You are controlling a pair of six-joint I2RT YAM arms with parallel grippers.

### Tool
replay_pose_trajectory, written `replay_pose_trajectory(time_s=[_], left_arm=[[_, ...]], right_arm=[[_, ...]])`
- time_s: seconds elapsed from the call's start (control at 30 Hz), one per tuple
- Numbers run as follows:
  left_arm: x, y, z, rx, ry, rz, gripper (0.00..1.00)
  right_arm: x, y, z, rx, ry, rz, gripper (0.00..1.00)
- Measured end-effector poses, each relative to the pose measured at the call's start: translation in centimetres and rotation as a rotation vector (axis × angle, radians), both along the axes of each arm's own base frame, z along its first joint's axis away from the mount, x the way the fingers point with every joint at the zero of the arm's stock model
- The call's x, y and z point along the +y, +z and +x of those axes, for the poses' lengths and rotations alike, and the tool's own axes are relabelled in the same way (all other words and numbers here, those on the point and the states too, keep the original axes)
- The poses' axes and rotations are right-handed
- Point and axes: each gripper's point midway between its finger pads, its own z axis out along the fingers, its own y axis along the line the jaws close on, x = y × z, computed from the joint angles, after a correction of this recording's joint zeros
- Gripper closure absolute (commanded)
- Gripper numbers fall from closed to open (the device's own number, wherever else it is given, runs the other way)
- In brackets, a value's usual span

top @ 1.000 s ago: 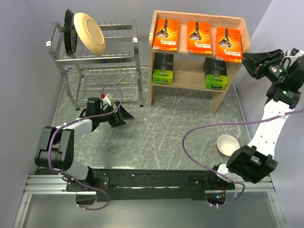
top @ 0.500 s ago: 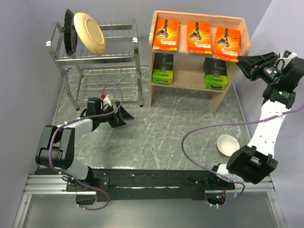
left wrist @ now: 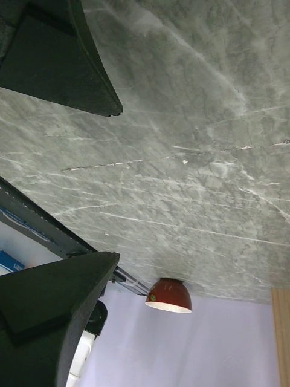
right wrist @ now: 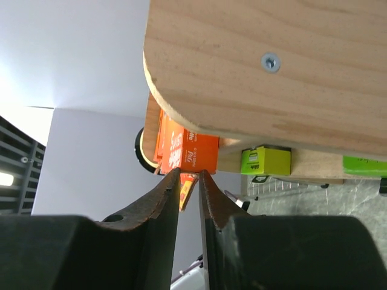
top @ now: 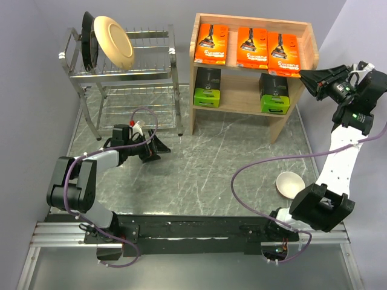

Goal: Place and organize the shaving razors onto the shelf

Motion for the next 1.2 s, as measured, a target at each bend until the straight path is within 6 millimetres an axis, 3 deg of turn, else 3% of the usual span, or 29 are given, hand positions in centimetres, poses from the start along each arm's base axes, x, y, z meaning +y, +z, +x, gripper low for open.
replay_pose_trajectory(time_s=[0.13, 0.23, 0.33, 0.5, 0.83, 1.0, 1.17, 1.2], left_arm=[[0.0, 0.0, 0.0, -0.005, -0.002, 0.003, 0.01], [0.0, -0.1, 0.0, -0.004, -0.001, 0.004, 0.01], [0.0, -0.2, 0.0, 0.000, -0.003, 0.004, 0.01], [-0.4, -0.7, -0.1, 0.016, -0.014, 0.006, 0.01], [-0.9, -0.6, -0.2, 0.013, -0.030, 0.007, 0.01], [-0.8, -0.8, -0.1, 0.010, -0.025, 0.014, 0.01], [-0.8, -0.8, 0.0, 0.001, -0.030, 0.024, 0.01], [-0.8, -0.7, 0.0, -0.002, -0.033, 0.027, 0.00]], right_arm=[[-1.2, 0.2, 0.4, -0.004, -0.028, -0.001, 0.75], [-2.0, 0.3, 0.4, -0.003, -0.051, 0.000, 0.68], [-2.1, 0.2, 0.4, -0.001, -0.057, 0.003, 0.59], [-2.1, 0.2, 0.3, 0.003, -0.055, 0.006, 0.58], [-1.5, 0.4, 0.2, -0.001, -0.044, 0.004, 0.66], [0.0, 0.4, 0.3, 0.002, -0.005, 0.009, 0.73], [0.6, 0.3, 0.4, 0.009, 0.012, 0.019, 0.91], [0.6, 0.3, 0.5, 0.010, 0.011, 0.022, 1.00]])
